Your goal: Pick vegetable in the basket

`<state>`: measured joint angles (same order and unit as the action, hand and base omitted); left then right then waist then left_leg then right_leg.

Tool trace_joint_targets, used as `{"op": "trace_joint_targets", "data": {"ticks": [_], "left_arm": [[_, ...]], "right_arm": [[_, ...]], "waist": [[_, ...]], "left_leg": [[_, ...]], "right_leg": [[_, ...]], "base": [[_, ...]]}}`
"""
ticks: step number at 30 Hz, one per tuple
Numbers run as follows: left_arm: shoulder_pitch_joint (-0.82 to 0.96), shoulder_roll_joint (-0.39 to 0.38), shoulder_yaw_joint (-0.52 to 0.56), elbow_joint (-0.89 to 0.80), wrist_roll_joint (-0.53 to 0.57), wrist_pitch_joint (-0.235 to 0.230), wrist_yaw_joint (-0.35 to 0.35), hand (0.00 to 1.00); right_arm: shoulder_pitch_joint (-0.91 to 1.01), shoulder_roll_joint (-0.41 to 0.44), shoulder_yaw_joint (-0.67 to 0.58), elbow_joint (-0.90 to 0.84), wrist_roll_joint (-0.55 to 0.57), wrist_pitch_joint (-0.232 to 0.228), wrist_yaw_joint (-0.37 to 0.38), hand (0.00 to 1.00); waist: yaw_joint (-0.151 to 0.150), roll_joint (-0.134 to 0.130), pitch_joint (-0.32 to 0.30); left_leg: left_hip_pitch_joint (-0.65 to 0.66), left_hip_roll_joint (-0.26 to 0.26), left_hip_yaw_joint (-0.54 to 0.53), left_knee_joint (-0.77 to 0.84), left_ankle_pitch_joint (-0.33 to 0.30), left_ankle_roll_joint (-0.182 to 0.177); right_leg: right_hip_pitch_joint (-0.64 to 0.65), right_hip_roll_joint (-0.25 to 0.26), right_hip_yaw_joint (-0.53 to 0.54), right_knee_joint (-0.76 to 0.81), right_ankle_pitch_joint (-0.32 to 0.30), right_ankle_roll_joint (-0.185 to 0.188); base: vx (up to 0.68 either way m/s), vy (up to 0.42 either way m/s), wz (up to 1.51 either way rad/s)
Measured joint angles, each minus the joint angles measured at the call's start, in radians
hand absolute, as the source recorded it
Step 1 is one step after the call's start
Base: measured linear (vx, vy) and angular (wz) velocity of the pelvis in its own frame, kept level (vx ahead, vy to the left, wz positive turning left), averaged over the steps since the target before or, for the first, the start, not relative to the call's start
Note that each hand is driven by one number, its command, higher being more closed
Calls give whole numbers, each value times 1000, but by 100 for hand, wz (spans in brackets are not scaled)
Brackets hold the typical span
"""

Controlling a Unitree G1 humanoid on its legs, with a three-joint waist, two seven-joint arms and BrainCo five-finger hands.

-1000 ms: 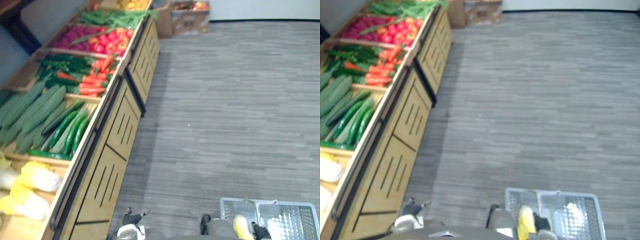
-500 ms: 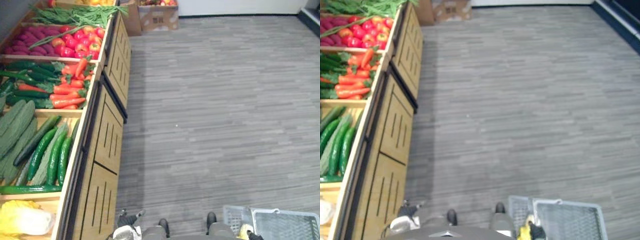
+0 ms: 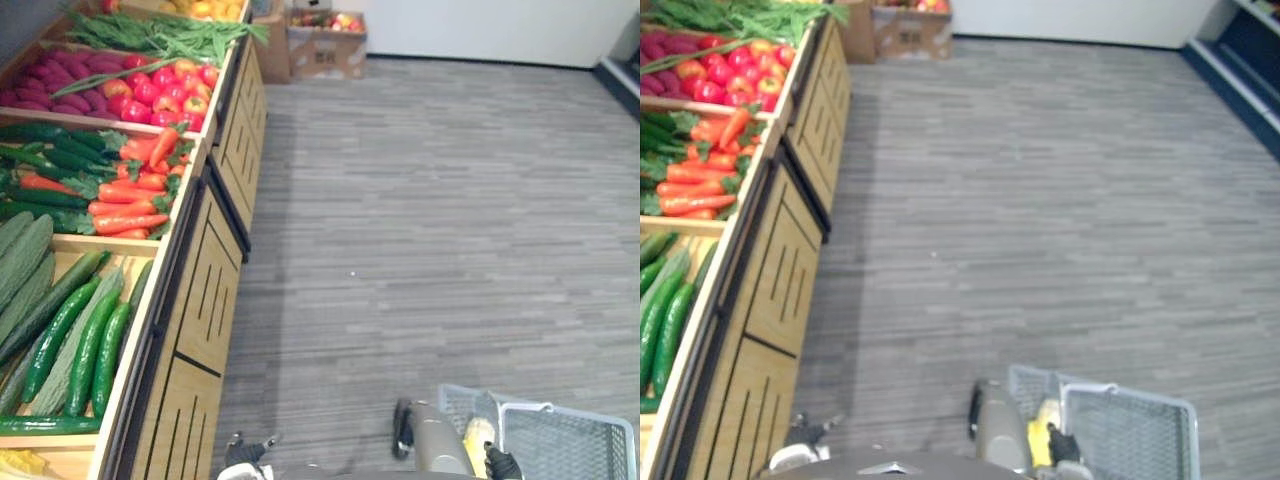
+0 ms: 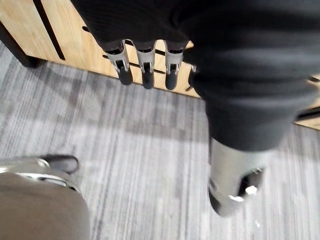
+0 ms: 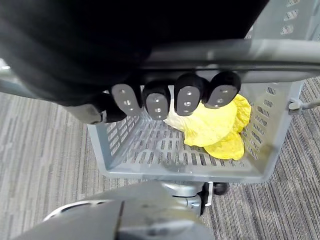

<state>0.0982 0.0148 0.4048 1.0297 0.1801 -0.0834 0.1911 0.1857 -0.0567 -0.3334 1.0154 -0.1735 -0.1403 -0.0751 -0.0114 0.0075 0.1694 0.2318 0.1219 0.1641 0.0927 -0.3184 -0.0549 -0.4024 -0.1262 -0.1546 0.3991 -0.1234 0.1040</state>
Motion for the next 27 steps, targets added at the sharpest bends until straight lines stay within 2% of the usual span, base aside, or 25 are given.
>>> {"op": "trace_joint_targets", "data": {"ticks": [1, 2, 3, 5, 7, 8, 9, 10, 12, 14, 17, 19, 20, 21, 22, 23, 24, 25, 27], "left_arm": [[-2, -10, 24, 0, 0, 0, 0, 0], [-3, -22, 49, 0, 0, 0, 0, 0], [-9, -37, 78, 4, 0, 0, -1, 0], [-22, -71, 107, 0, 0, -1, -2, 0], [-20, -94, 111, -6, 0, -1, -3, 0], [-22, -97, 111, -7, 0, -1, -3, 0], [-27, -100, 108, -14, -2, -1, -5, 0], [-27, -99, 107, -28, -3, -2, -9, 0], [-27, -99, 107, -50, -6, -3, -11, 0], [-28, -98, 101, -59, -12, -3, -11, 0], [-40, -98, 88, -93, -22, -7, -9, 0], [-53, -97, 79, -94, -21, -14, -6, 0], [-53, -95, 71, -92, -19, -16, 0, 0], [-51, -95, 69, -88, -19, -16, 0, 0], [-48, -96, 67, -86, -19, -17, 1, 0], [-49, -87, 65, -84, -17, -22, 0, 0], [-50, -70, 55, -84, -10, -27, -1, 0], [-51, -56, 56, -84, -10, -32, -1, 0], [-50, -41, 64, -69, -9, -28, 0, 0]], "right_arm": [[6, 1, -13, 0, 5, 6, 0, 100], [16, 1, -16, 0, 19, 10, -2, 100], [28, 0, -25, -1, 25, 13, -3, 100], [27, 4, -42, -11, 23, 13, -2, 100], [28, -6, -47, -21, 16, 14, -1, 100], [28, -6, -49, -27, 16, 14, 0, 100], [29, -2, -50, -30, 16, 15, 0, 100], [27, -7, -49, -31, 17, 18, -1, 100], [27, -17, -44, -39, 16, 19, -3, 100], [31, -23, -31, -44, 17, 18, -6, 100], [32, -24, -8, -75, 18, 17, -6, 100], [36, -24, -2, -78, 17, 16, -6, 100], [34, -24, -4, -81, 16, 12, -6, 100], [35, -23, -6, -84, 17, 12, -7, 100], [35, -23, -6, -84, 17, 12, -6, 100], [14, -9, -9, -67, 17, 14, -7, 100], [-2, 4, -2, -64, 18, 6, -3, 100], [-12, 10, -2, -58, 18, 5, -2, 100], [-42, 16, 0, -32, 15, 1, 3, 100]], "waist": [[-6, 3, 1], [-10, 10, -2], [-11, 22, -5], [-10, 34, -7], [-11, 52, -20], [-14, 52, -20], [-14, 50, -19], [-10, 40, -13], [-4, 33, -8], [8, 26, -5], [32, 18, -9], [43, 12, -9], [42, 10, -9], [43, 11, -10], [44, 14, -11], [46, -8, -22], [43, -40, -28], [46, -53, -30], [56, -87, -54]], "left_leg": [[17, 10, -12, -11, -11, -17], [34, 25, -17, -24, -17, -23], [40, 48, -18, -10, -11, -22], [25, 68, -14, 55, 23, -43], [-25, 102, -38, 197, 80, -50], [-60, 112, -53, 273, 106, -53], [-150, 129, -101, 463, 189, -63], [-237, 149, -134, 651, 241, -106], [-331, 164, -107, 839, 240, -111], [-393, 182, -43, 912, 208, -86], [-534, 181, 72, 838, 158, -61], [-563, 168, 194, 664, 148, -46], [-560, 149, 292, 514, 164, -23], [-550, 129, 377, 357, 212, 22], [-542, 120, 411, 278, 250, 34], [-536, 79, 427, 253, 255, 126], [-537, 40, 423, 238, 236, 138], [-537, 27, 422, 237, 220, 140], [-503, -32, 421, 212, 177, 149]], "right_leg": [[-2, 0, 8, -57, 43, -4], [2, 4, 10, -37, 112, -2], [-18, 11, -2, 50, 64, -28], [-37, 8, -20, 156, -28, -51], [-2, 18, -56, 188, -98, -78], [19, 18, -67, 182, -113, -81], [70, 22, -89, 153, -130, -94], [128, 28, -107, 111, -135, -103], [237, 38, -115, 41, -136, -104], [351, 37, -127, -36, -136, -104], [454, 21, -168, -141, -133, -82], [503, 4, -195, -185, -134, -54], [544, -10, -220, -203, -139, -37], [574, -14, -234, -212, -150, -19], [586, -11, -236, -214, -157, -10], [597, -24, -216, -224, -171, -8], [590, -44, -177, -228, -151, -32], [584, -53, -151, -220, -141, -40], [537, -100, -51, -97, -99, -20]], "base": [[463, -273, 56], [476, -289, 57], [475, -301, 45], [471, -321, 25], [546, -341, 24], [489, -290, 41], [457, -264, 44], [436, -243, 36], [386, -173, 19], [343, -84, 17], [257, 45, 20], [262, 126, 36], [452, 249, 54], [470, 277, 52], [483, 308, 48], [403, 268, 47], [401, 268, 44], [407, 280, 36], [402, 294, 19]]}}
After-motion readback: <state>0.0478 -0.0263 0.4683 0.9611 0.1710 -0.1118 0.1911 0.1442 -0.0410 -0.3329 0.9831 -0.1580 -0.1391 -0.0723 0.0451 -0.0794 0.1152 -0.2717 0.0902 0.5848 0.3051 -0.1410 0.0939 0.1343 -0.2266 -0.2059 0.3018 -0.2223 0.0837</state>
